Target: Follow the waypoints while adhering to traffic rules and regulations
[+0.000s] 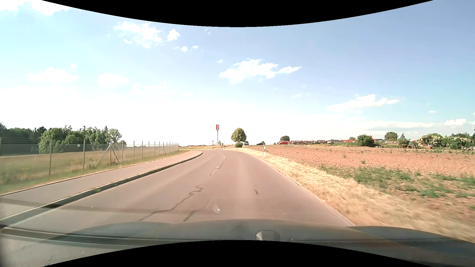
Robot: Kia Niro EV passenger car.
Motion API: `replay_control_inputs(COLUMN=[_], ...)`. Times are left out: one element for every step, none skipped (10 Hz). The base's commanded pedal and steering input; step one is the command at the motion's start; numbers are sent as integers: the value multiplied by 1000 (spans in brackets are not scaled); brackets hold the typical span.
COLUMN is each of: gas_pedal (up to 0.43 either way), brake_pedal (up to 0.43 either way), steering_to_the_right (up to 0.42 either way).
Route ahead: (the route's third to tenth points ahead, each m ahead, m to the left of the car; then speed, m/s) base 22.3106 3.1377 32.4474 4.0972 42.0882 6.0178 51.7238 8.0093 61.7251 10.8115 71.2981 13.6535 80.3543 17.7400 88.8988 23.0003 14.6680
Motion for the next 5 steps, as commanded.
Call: replay_control_inputs(gas_pedal=[87,87,87,87,87], brake_pedal=[6,6,6,6,6], steering_to_the_right=[-12,-12,-16,-19,-20])
